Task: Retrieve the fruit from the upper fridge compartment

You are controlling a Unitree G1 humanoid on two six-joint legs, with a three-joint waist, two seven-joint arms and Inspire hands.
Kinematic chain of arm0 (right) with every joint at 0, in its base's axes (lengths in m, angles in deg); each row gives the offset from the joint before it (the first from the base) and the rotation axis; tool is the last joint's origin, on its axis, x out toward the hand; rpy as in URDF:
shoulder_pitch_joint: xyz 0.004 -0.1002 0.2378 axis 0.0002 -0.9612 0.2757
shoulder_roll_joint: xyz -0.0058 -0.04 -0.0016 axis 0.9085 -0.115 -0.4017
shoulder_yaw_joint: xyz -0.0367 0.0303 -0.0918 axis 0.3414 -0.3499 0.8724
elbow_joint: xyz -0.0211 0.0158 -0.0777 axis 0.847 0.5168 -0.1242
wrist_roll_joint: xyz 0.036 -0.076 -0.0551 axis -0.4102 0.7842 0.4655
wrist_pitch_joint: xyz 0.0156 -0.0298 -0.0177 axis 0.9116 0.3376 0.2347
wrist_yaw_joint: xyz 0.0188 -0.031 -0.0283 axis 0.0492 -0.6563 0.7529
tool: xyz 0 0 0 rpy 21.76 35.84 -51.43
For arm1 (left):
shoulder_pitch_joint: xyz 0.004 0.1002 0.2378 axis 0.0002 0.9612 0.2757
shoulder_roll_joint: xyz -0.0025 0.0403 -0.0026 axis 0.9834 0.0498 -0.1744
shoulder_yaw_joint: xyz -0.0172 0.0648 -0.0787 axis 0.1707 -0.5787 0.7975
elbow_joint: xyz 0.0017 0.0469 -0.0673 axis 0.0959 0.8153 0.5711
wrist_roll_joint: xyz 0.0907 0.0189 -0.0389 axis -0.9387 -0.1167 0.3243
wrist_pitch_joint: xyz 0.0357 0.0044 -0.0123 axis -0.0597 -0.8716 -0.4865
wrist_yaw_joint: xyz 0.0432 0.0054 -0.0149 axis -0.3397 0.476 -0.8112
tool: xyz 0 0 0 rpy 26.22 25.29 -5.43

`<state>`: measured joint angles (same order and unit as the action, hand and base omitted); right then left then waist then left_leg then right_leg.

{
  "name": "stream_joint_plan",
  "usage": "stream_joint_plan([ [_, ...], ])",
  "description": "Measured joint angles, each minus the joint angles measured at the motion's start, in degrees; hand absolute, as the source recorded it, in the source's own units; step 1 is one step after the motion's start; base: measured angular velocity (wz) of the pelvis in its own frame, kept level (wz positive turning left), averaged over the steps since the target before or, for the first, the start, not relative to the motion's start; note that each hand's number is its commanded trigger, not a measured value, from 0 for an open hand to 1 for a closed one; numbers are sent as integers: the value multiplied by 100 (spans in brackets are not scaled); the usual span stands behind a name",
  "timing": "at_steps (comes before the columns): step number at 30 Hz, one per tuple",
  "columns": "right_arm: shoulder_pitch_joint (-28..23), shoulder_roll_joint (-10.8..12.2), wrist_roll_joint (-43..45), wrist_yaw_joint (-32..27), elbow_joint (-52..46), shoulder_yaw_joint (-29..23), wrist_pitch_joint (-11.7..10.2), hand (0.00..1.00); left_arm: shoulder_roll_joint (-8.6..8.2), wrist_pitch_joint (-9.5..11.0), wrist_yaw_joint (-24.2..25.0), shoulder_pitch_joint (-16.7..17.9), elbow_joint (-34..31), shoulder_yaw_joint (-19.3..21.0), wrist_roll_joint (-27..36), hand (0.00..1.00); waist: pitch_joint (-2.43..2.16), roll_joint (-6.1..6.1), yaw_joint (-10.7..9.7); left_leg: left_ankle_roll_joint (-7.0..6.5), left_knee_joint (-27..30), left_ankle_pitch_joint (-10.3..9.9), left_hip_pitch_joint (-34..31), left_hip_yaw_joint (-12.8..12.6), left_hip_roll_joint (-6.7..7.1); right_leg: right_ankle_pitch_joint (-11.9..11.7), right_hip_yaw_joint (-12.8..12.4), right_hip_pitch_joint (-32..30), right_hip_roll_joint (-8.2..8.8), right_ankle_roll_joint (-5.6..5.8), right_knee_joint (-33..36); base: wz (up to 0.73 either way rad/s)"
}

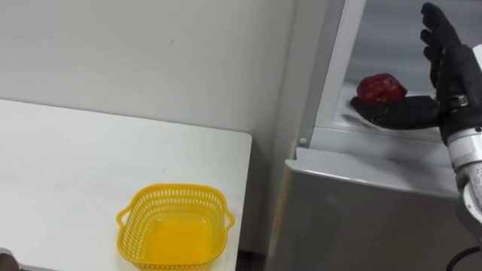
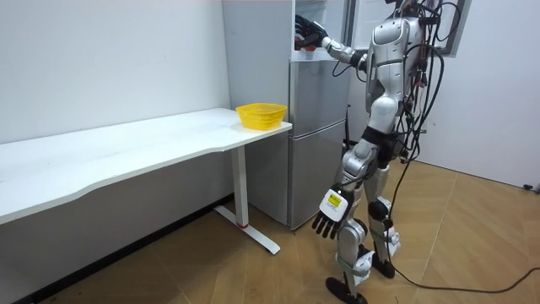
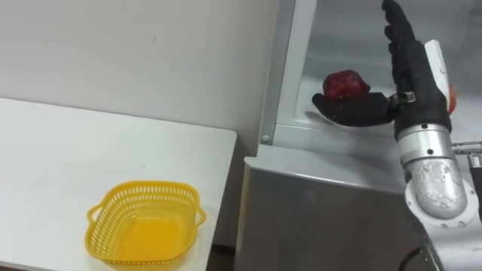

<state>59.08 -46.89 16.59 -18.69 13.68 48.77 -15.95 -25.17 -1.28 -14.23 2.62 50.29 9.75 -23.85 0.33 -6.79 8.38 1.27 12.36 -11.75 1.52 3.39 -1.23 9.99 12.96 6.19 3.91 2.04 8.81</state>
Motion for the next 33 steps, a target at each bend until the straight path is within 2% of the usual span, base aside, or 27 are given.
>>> stream_joint_plan([
  [3,7,-1,-78,16,40,4,4,0,20,-14,28,21,12,-1,0,0,12,-21,5,0,24,0,-24,3,0,0,0,-8,0,0,1,0],
  [8,172,-5,-169,129,187,11,175,0,24,-136,151,20,30,-80,-4,0,17,-37,-3,2,29,-2,-101,2,1,-2,0,-72,-2,-3,2,0],
  [10,208,-16,-162,144,187,30,178,0,24,-144,180,23,42,-82,-4,0,16,-39,2,2,31,-1,-108,1,1,-3,0,-79,-2,-5,3,0],
  [15,324,-159,-151,212,259,400,198,0,35,-228,177,19,46,-123,-8,0,13,-67,13,2,36,-1,-85,2,2,-3,-20,-63,-2,-5,4,0],
  [19,382,-228,116,326,426,405,296,0,61,-247,257,18,42,-119,-44,0,10,-95,39,2,38,-1,-67,3,2,-3,-24,-49,-2,-5,3,0],
  [33,600,-362,9,937,1033,454,365,0,123,-351,348,-31,40,-124,-41,0,15,-94,151,4,62,-2,-42,1,2,-11,-15,-25,-3,-18,36,-1],
])
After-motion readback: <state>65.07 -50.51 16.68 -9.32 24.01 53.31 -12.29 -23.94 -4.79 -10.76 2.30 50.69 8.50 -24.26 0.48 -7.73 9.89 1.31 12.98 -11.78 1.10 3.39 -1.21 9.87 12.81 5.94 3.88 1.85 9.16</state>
